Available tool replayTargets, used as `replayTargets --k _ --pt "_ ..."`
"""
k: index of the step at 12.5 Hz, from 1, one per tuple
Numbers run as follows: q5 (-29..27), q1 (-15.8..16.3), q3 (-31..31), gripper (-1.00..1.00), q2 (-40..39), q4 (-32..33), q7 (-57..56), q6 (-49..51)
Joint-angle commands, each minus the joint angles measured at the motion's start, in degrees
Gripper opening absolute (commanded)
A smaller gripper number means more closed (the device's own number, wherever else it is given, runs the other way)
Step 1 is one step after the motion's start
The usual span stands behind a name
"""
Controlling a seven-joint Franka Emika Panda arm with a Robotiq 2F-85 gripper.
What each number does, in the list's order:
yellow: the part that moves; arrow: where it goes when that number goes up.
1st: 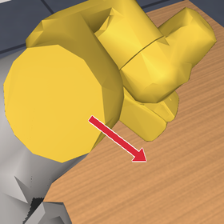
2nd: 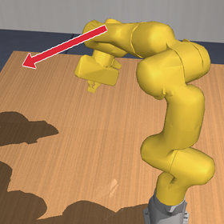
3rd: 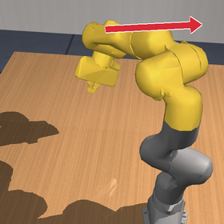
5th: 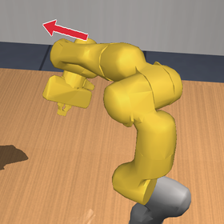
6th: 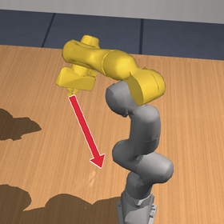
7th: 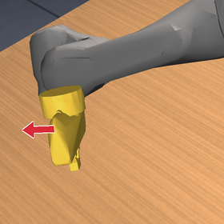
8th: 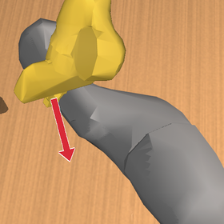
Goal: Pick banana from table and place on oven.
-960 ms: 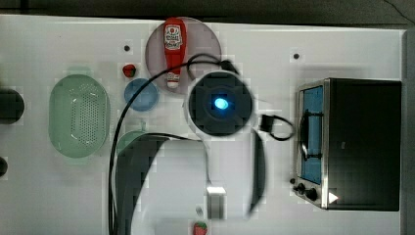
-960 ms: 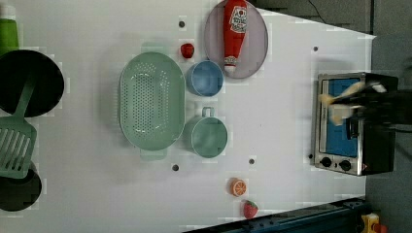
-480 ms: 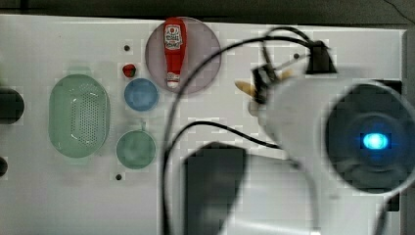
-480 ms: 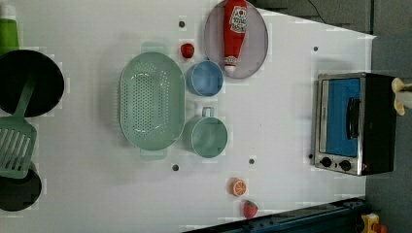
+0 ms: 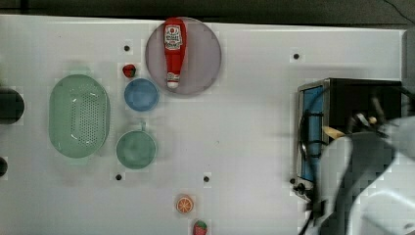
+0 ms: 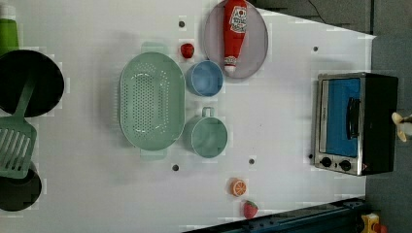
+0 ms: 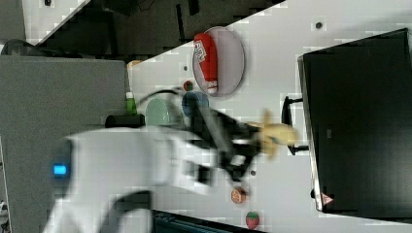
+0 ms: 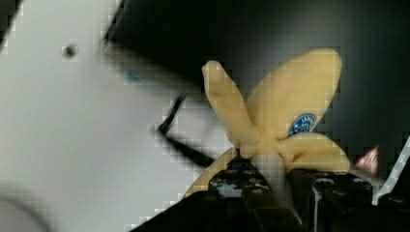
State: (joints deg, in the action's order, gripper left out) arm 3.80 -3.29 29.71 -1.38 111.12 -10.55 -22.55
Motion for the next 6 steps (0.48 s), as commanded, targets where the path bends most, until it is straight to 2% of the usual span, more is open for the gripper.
replayTargets --k 1,3,4,6 --pt "0.03 0.08 2.31 -0.61 -3.46 -2.49 -18.61 -3.88" --pt "-0.05 -0.03 4.39 -0.61 -7.53 -2.76 -25.58 -8.07" --pt "-0.12 -0.17 4.88 -0.51 -9.39 -2.77 -27.53 -9.5" --pt "-0.41 -0.33 5.03 -0.09 -11.63 -2.77 -28.81 -9.92"
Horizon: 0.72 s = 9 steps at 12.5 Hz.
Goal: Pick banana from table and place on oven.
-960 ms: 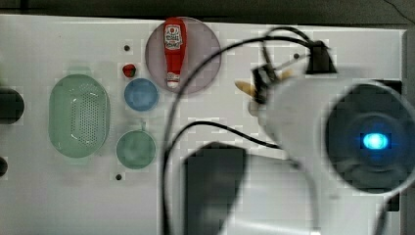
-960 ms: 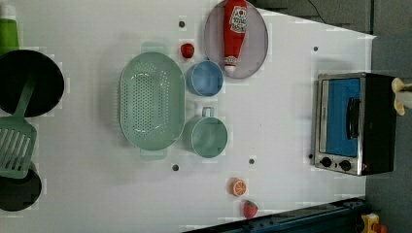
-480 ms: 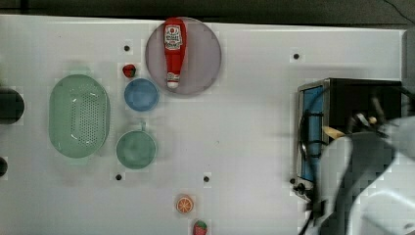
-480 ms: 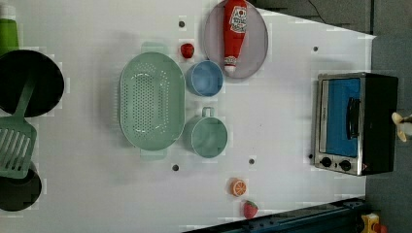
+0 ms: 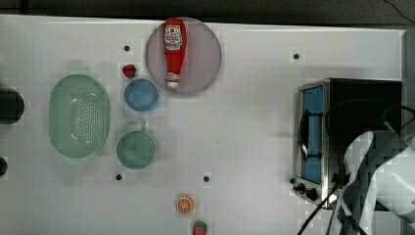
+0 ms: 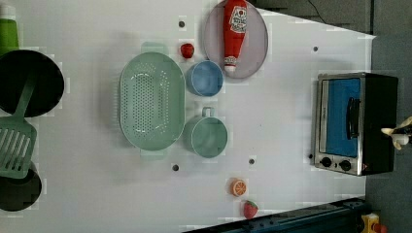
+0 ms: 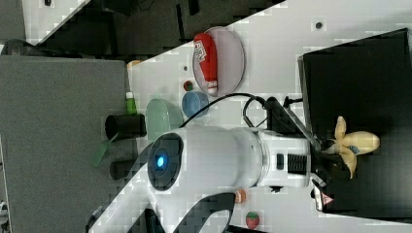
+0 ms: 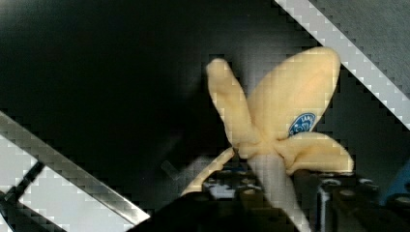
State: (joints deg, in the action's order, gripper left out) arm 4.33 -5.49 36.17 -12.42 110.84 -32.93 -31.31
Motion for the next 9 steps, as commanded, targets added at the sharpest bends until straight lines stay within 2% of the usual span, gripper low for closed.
replayTargets --k 1,5,7,9 --pt "-1.12 1.82 -1.34 0.13 -1.17 -2.49 -6.42 -1.31" --pt "-1.42 1.88 -1.24 0.99 0.23 -4.19 -7.44 -1.08" --pt "-0.52 2.16 -1.49 1.0 3.15 -7.79 -10.89 2.03" --pt "-0.52 3.27 -3.53 1.0 6.76 -11.19 -12.76 12.0"
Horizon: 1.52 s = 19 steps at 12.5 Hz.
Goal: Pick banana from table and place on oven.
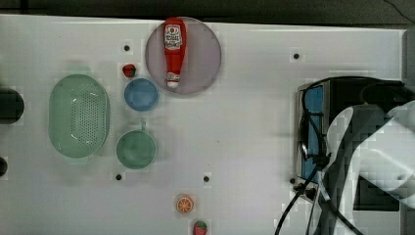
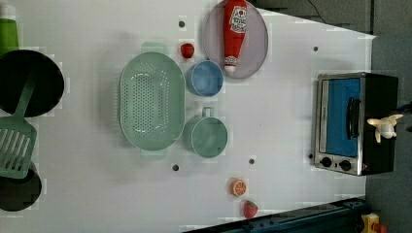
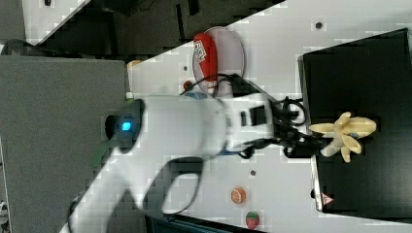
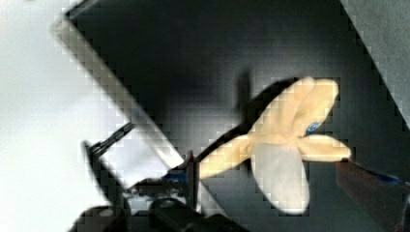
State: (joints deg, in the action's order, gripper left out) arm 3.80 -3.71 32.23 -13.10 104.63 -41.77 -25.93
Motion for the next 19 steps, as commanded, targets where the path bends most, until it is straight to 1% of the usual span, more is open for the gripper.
replayTargets --k 1,2,4,6,8,10,11,12,19 --pt "0.0 2.22 -1.24 1.0 9.24 -6.17 -2.87 12.31" --pt "0.0 3.02 -3.41 1.0 11.06 -6.86 1.54 16.43" --pt "0.18 4.48 -8.91 1.0 14.36 -6.67 15.19 19.53" --pt "0.73 5.28 -15.18 1.0 16.08 -6.25 27.97 20.24" --pt "0.74 5.44 -21.5 1.0 17.02 -5.75 40.12 20.22" --pt "0.73 5.46 -26.23 1.0 17.04 -4.29 52.21 20.23" --pt "0.46 5.47 -27.73 1.0 17.25 -3.39 54.56 20.24" --pt "-0.08 5.46 -28.54 1.0 17.8 -2.65 54.56 20.29" --pt "-1.39 5.49 -28.69 1.0 23.45 2.71 54.45 20.32"
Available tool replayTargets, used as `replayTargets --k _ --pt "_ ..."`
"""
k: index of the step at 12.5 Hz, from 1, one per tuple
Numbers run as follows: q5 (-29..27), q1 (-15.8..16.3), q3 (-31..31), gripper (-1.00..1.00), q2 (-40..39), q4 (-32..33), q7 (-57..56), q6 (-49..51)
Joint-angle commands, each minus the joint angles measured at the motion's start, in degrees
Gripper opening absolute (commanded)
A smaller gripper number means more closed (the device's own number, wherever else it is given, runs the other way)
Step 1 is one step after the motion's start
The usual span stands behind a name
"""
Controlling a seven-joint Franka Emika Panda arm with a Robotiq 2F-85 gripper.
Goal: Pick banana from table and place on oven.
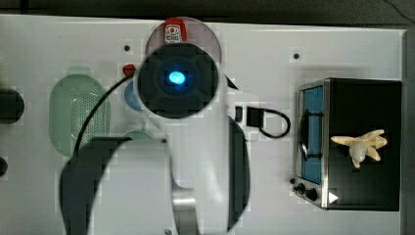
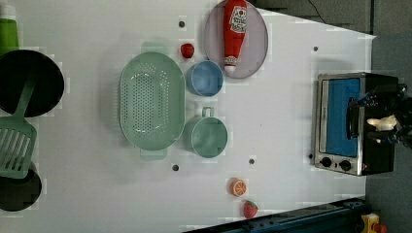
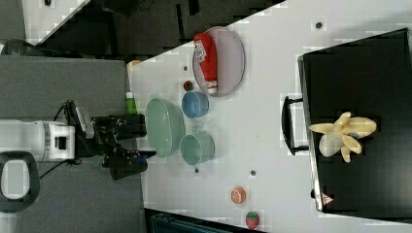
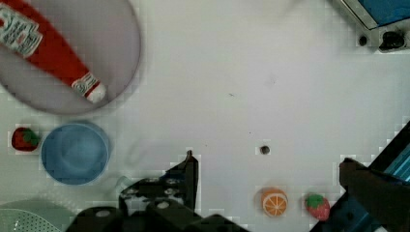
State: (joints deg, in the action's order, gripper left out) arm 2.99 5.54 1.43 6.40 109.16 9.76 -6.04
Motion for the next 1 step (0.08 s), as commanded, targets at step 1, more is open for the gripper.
replayTargets --k 1 --pt "-0.58 -3.76 2.03 1.0 4.01 -1.5 2.93 0.41"
